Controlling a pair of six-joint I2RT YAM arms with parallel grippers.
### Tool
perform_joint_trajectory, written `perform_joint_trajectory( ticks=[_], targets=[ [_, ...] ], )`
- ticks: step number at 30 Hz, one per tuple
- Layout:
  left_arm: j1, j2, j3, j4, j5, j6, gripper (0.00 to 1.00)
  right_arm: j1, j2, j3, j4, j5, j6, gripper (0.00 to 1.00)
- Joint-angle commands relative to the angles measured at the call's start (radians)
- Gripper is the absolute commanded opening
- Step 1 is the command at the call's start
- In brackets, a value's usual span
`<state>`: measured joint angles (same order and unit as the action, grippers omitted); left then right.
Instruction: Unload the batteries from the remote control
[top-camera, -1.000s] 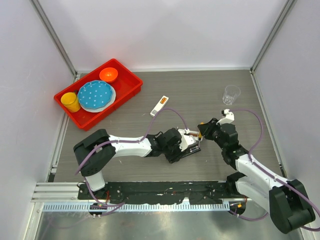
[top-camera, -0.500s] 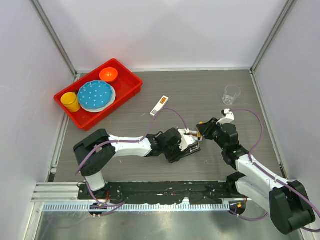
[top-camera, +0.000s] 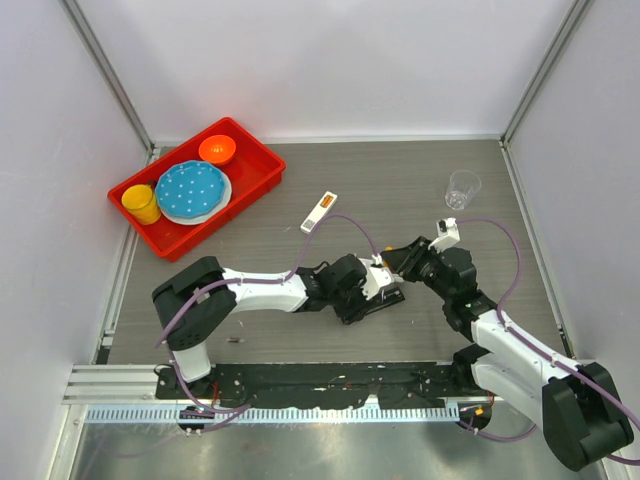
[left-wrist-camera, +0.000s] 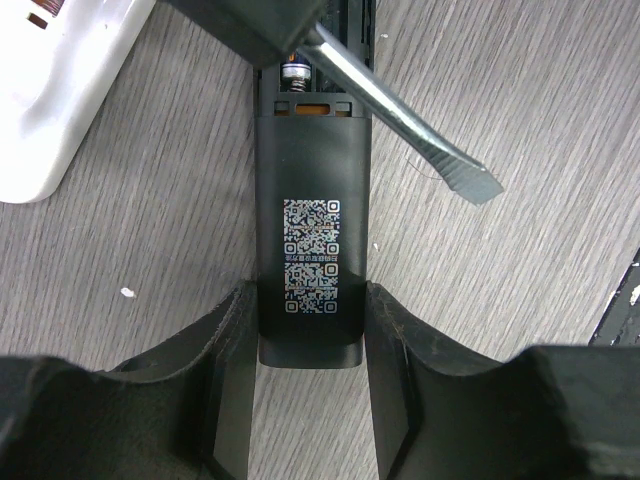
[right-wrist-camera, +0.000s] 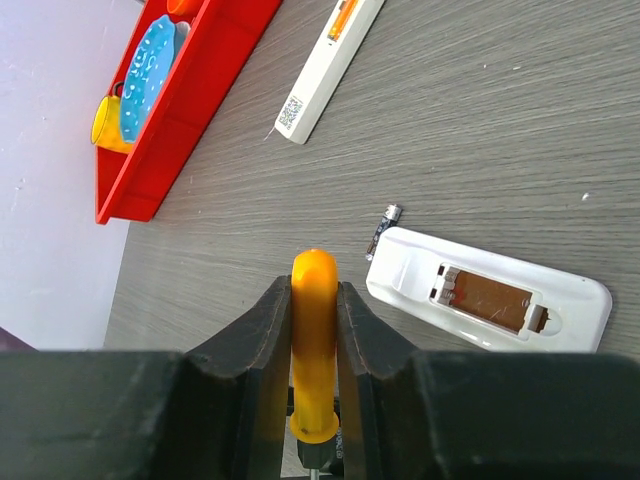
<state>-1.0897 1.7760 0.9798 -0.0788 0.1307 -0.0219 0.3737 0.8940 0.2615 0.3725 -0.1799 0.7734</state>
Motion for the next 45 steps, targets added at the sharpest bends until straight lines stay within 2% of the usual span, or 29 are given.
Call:
perform_joint_trajectory(
  ticks=[1, 45],
  targets=[
    [0.005, 0.049, -0.016, -0.068, 0.003, -0.019, 0.0, 0.001, -0.015, 0.022, 0.049, -0.01, 0.02, 0.01],
    [0.005, 0.068, 0.0, -0.088, 0.012, -0.016, 0.0, 0.001, -0.024, 0.022, -0.03, 0.063, -0.01, 0.01]
  ],
)
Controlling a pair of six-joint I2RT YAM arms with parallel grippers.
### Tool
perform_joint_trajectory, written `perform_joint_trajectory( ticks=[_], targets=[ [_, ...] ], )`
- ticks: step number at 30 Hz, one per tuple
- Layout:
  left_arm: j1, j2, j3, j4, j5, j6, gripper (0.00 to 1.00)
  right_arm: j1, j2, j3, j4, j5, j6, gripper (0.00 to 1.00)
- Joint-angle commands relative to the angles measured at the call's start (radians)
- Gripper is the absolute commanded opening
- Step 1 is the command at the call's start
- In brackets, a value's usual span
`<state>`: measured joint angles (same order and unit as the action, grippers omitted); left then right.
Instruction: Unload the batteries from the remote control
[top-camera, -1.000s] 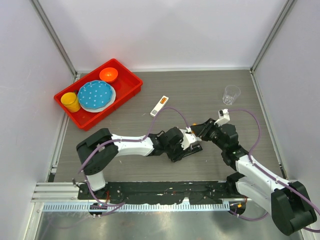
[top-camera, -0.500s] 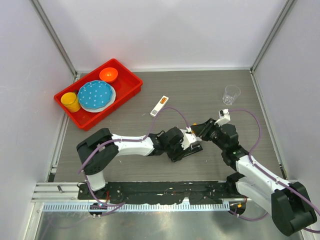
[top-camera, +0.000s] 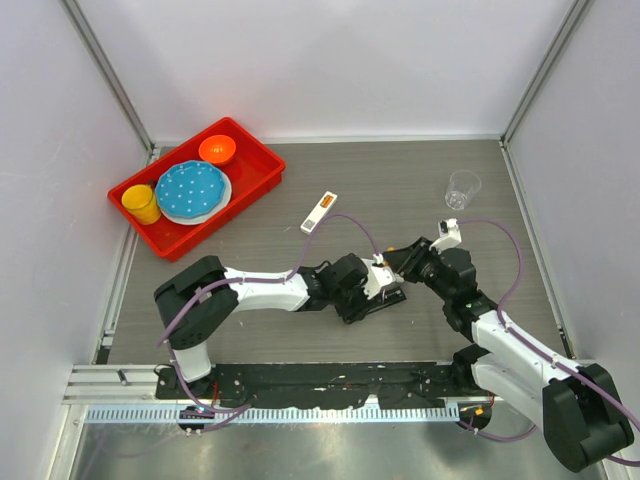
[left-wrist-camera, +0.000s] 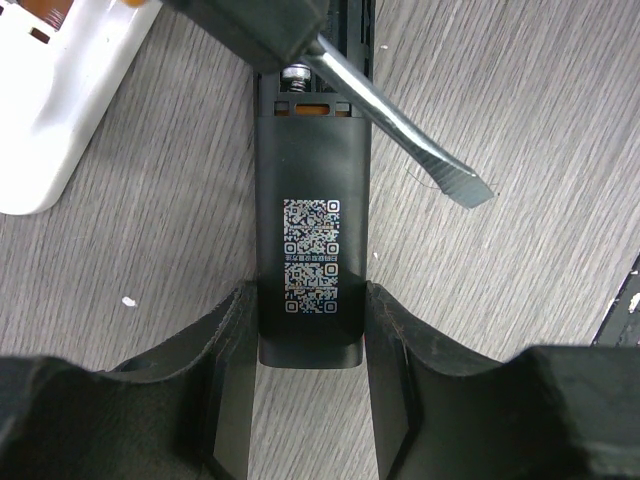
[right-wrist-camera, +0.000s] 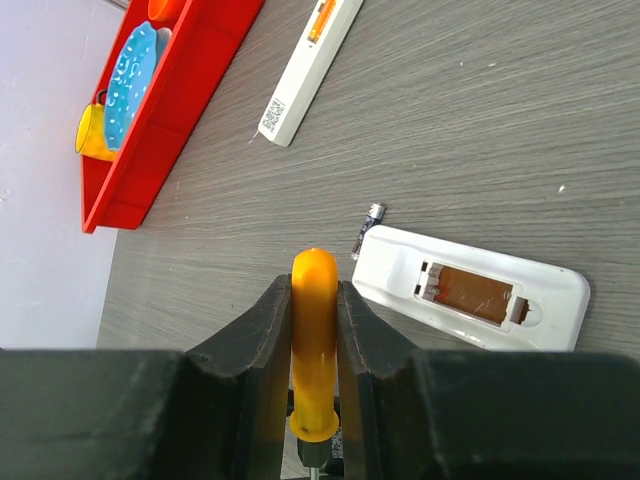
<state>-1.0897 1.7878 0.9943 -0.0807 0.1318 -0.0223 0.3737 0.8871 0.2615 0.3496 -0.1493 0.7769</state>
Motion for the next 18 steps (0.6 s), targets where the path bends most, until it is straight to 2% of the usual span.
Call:
perform_joint_trajectory(
  ticks=[1, 3, 5, 6, 8, 9, 11, 12, 15, 18],
  targets=[
    [0.005, 0.058, -0.013, -0.09, 0.011, -0.016, 0.0, 0.001, -0.019, 0.024, -0.014, 0.042, -0.018, 0.01],
    [0.004, 0.067, -0.005, -0.097, 0.011, -0.018, 0.0, 0.001, -0.022, 0.028, -0.029, 0.048, -0.022, 0.01],
    [0.005, 0.074, 0.004, -0.114, 0.012, -0.016, 0.05, 0.001, -0.028, 0.031, -0.038, 0.059, -0.031, 0.01],
    [0.005, 0.081, 0.009, -0.119, 0.012, -0.016, 0.13, 0.001, -0.031, 0.035, -0.05, 0.062, -0.034, 0.01],
    [0.005, 0.082, 0.012, -0.128, 0.014, -0.016, 0.21, 0.001, -0.036, 0.039, -0.066, 0.076, -0.047, 0.01],
    [0.005, 0.082, 0.013, -0.128, 0.015, -0.015, 0.29, 0.002, -0.039, 0.041, -0.078, 0.082, -0.05, 0.01],
    [0.005, 0.084, 0.012, -0.128, 0.014, -0.016, 0.34, 0.002, -0.048, 0.044, -0.09, 0.1, -0.059, 0.01],
    [0.005, 0.085, 0.015, -0.132, 0.014, -0.016, 0.42, 0.001, -0.051, 0.045, -0.101, 0.105, -0.064, 0.01],
    [0.005, 0.085, 0.015, -0.136, 0.005, -0.016, 0.5, 0.001, -0.065, 0.051, -0.119, 0.125, -0.074, 0.01],
    [0.005, 0.084, 0.015, -0.142, 0.009, -0.014, 0.53, 0.001, -0.08, 0.053, -0.135, 0.145, -0.079, 0.01]
  ],
)
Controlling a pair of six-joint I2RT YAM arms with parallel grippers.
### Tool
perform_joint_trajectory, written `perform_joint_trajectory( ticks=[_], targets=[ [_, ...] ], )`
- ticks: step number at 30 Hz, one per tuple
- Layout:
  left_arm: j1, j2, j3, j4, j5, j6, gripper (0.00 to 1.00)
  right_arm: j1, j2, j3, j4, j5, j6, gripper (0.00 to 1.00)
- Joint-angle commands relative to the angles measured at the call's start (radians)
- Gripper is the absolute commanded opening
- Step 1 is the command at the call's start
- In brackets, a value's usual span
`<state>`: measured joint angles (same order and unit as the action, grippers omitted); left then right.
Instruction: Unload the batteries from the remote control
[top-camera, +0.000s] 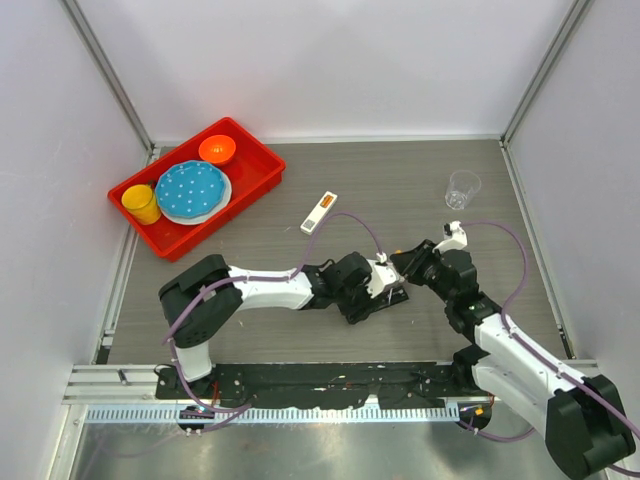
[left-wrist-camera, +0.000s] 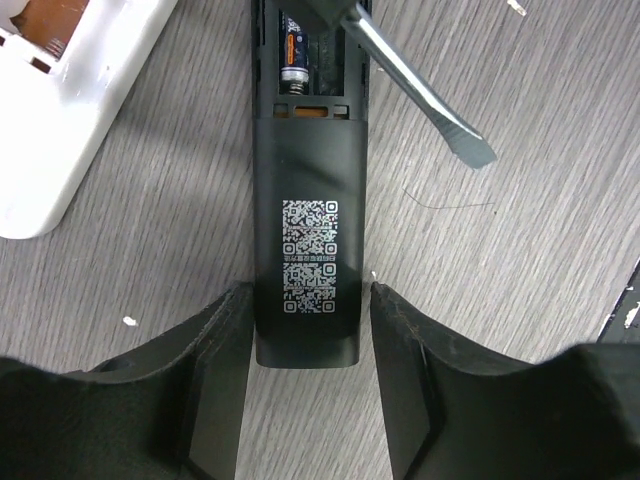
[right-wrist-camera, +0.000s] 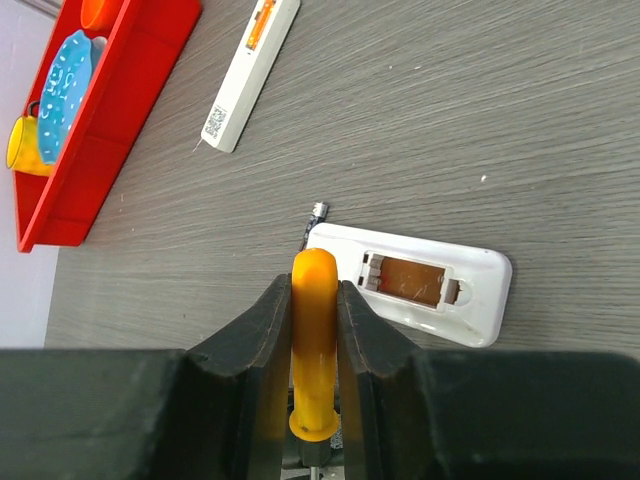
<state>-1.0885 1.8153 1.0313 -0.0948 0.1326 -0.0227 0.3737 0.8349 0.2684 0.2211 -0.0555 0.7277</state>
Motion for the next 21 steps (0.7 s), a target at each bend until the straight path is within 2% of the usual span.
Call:
perform_joint_trajectory(
  ticks=[1, 5, 9, 21],
  targets=[
    [0.002, 0.056, -0.022, -0.128, 0.01, -0.013, 0.55, 0.001, -0.034, 0.046, -0.009, 0.052, -0.03, 0.01],
    [0.004, 0.049, -0.031, -0.141, 0.012, -0.013, 0.58, 0.001, -0.051, 0.057, -0.041, 0.097, -0.037, 0.01],
    [0.004, 0.035, -0.031, -0.151, 0.035, -0.08, 0.62, 0.001, -0.077, 0.08, -0.1, 0.135, -0.065, 0.01],
    [-0.048, 0.021, -0.024, -0.128, 0.114, -0.302, 0.63, 0.001, -0.163, 0.089, -0.183, 0.198, -0.096, 0.01]
  ],
)
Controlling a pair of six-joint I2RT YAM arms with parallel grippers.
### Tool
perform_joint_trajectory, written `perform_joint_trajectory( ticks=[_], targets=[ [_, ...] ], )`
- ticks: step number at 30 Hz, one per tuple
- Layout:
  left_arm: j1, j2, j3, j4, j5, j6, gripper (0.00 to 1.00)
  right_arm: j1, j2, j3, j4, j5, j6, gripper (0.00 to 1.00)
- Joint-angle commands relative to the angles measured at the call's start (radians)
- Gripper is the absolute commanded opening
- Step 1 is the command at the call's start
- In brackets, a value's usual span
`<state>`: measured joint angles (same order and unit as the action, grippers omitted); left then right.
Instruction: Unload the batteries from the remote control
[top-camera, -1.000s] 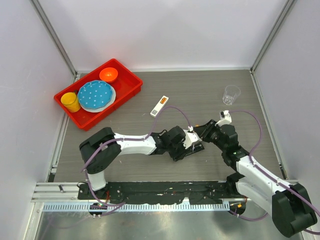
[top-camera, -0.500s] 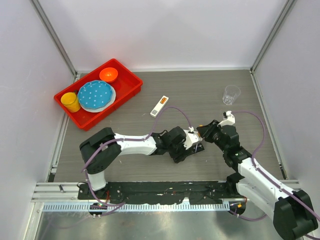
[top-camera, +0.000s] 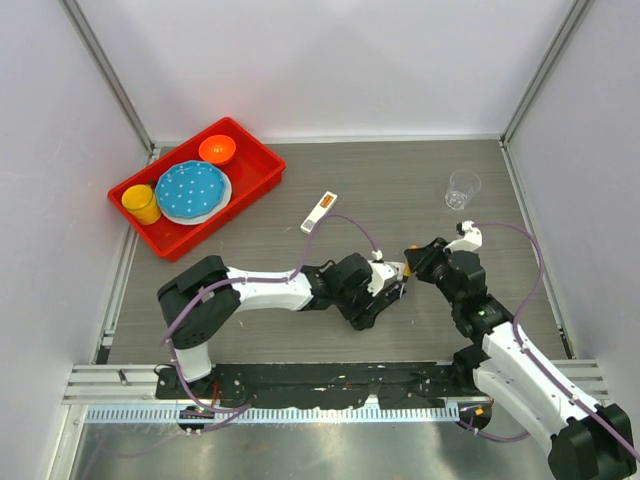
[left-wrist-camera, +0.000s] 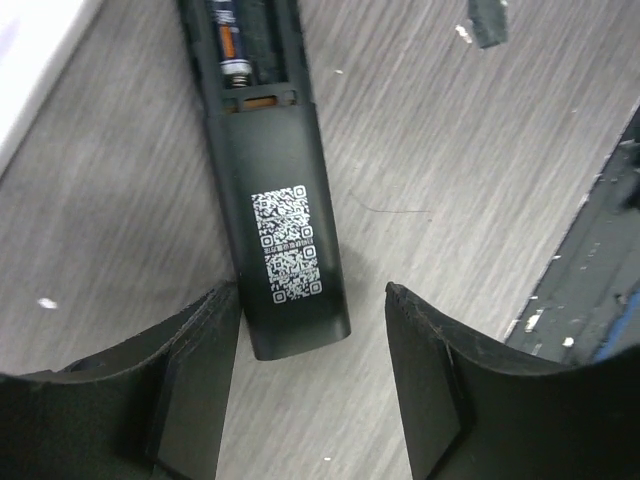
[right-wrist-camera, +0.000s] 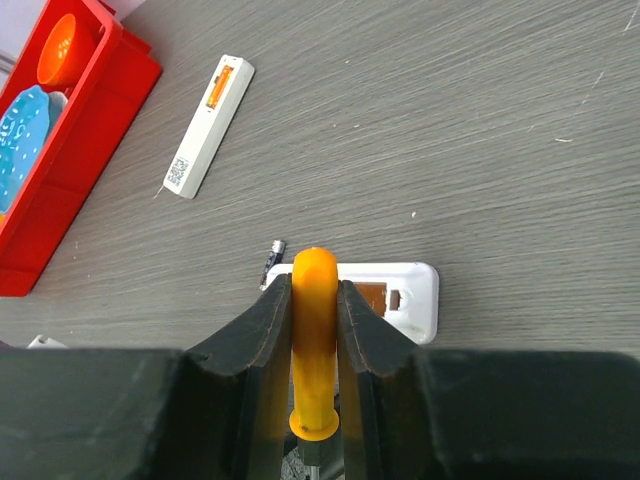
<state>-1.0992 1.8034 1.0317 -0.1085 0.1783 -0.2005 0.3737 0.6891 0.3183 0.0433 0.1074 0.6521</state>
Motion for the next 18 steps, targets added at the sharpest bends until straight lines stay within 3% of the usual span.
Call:
perform_joint_trajectory(
  ticks=[1, 6, 18],
  targets=[
    [-0.048, 0.036, -0.015, -0.109, 0.078, -0.137, 0.63, 0.001, -0.022, 0.039, -0.01, 0.035, -0.022, 0.01],
    [-0.102, 0.077, 0.036, -0.077, 0.087, -0.189, 0.61, 0.001, -0.033, 0.041, -0.019, 0.04, -0.026, 0.01],
    [-0.094, 0.155, 0.18, -0.051, 0.087, -0.172, 0.6, 0.001, -0.028, 0.034, -0.031, 0.051, -0.046, 0.01]
  ],
)
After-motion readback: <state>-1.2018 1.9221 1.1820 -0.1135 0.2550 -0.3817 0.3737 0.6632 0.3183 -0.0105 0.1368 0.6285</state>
